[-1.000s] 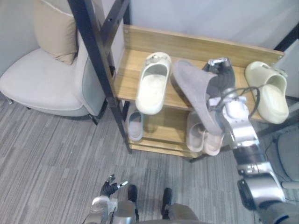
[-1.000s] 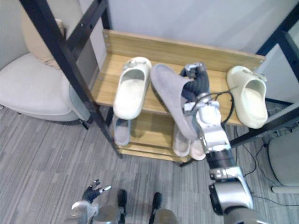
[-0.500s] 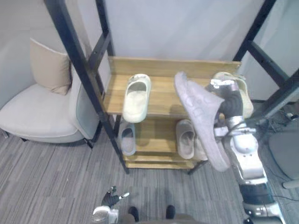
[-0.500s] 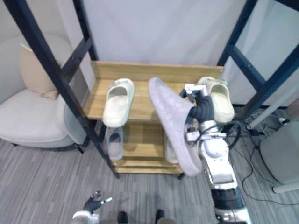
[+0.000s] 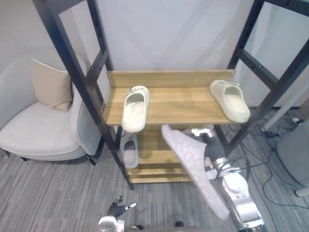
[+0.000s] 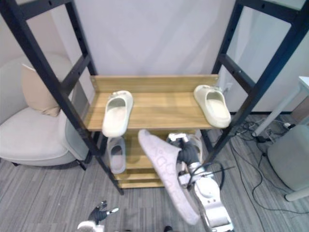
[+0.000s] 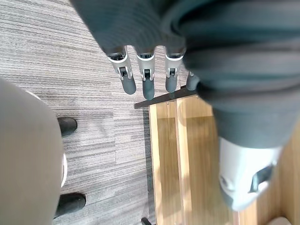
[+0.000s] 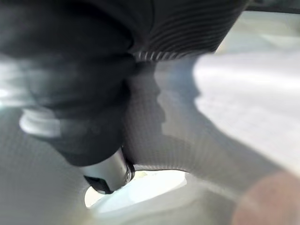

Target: Organize the slippers on the shoe rack

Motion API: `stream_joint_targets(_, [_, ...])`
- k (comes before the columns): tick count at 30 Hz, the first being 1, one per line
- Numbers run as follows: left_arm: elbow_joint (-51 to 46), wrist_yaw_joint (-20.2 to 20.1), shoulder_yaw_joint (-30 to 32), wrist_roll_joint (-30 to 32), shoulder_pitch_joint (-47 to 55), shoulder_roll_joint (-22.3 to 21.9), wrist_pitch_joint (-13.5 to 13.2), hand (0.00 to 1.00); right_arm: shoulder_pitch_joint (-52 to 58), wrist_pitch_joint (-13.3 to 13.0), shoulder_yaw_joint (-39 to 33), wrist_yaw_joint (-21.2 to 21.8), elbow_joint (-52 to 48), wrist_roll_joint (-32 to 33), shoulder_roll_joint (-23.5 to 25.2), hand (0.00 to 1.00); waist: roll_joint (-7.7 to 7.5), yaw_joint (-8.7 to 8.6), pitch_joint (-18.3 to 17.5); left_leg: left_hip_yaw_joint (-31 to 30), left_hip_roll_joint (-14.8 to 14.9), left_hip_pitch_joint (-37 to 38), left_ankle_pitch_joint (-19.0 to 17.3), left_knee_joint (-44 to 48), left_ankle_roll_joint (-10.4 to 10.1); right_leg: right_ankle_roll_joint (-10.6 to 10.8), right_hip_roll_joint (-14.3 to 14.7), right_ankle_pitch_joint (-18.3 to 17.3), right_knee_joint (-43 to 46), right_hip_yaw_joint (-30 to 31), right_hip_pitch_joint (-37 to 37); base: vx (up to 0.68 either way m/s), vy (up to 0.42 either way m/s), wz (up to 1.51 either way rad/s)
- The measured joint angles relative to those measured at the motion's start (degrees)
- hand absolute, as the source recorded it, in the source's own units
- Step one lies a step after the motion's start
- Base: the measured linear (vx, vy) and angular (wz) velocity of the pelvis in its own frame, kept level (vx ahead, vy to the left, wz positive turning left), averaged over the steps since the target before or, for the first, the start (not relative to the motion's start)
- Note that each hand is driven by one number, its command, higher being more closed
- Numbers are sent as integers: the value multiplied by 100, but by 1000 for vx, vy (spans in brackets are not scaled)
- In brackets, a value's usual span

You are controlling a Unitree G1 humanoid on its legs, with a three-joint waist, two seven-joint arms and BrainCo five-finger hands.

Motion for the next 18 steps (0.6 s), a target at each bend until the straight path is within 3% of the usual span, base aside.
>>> stream_joint_targets(2, [-9, 5, -65, -14, -167, 3, -2, 0, -205, 14, 33, -23, 142, -18, -20, 100, 143, 3, 252, -21, 164, -586, -338, 883, 51, -14, 15, -368, 966, 32, -641, -163, 19, -4])
stream_joint_targets(5, [-93, 19, -69, -214, -624, 76, -67, 0, -932, 49, 33, -140, 607, -25, -63, 100, 133, 8, 908, -86, 294, -1635, -705, 1980, 62, -80, -72, -879, 2314, 12, -1787, -261, -6, 4])
stream_joint_targets(6, [-125, 23, -70, -273, -725, 88, -79, 0, -1106, 56, 33, -188, 707, -27, -72, 100, 155, 9, 1073, -123, 338, -1821, -763, 2141, 94, -102, -78, -892, 2423, -59, -1933, -313, -32, 7])
stream_joint_targets(8, [-208, 33, -103, -392, -821, 110, -91, 0, -1349, 108, 33, -322, 776, -39, -71, 100, 209, 36, 1196, -180, 438, -2206, -773, 2338, 92, -169, -130, -890, 2715, -283, -2226, -153, -25, -1])
stream_joint_targets(9, [-314, 41, -94, -457, -827, 152, -118, 0, -1452, 105, 28, -391, 738, -43, -72, 100, 161, 57, 1221, -189, 413, -2467, -821, 2589, 81, -232, -329, -1125, 3247, -538, -2466, -86, -51, 2])
stream_joint_targets(10, [-367, 60, -94, -458, -850, 167, -125, 0, -1530, 104, 25, -427, 734, -46, -90, 100, 143, 56, 1272, -200, 408, -2555, -865, 2723, 74, -264, -376, -1311, 3307, -569, -2523, -78, -57, 6])
stream_joint_targets(11, [-426, 136, -96, -471, -940, 169, -127, 0, -1734, 106, 10, -536, 750, -93, -155, 100, 222, 63, 1401, -269, 465, -2790, -960, 3056, 62, -277, -391, -1445, 3615, -606, -2737, -89, -47, 3])
stream_joint_targets(18, [-794, 294, 258, -687, -1382, 233, -264, 0, -3089, 102, -60, -1073, 1226, -480, -494, 100, 249, 102, 1640, -522, 739, -4484, -1431, 4861, 102, -418, -556, -2017, 5495, -658, -4371, -78, -28, 2])
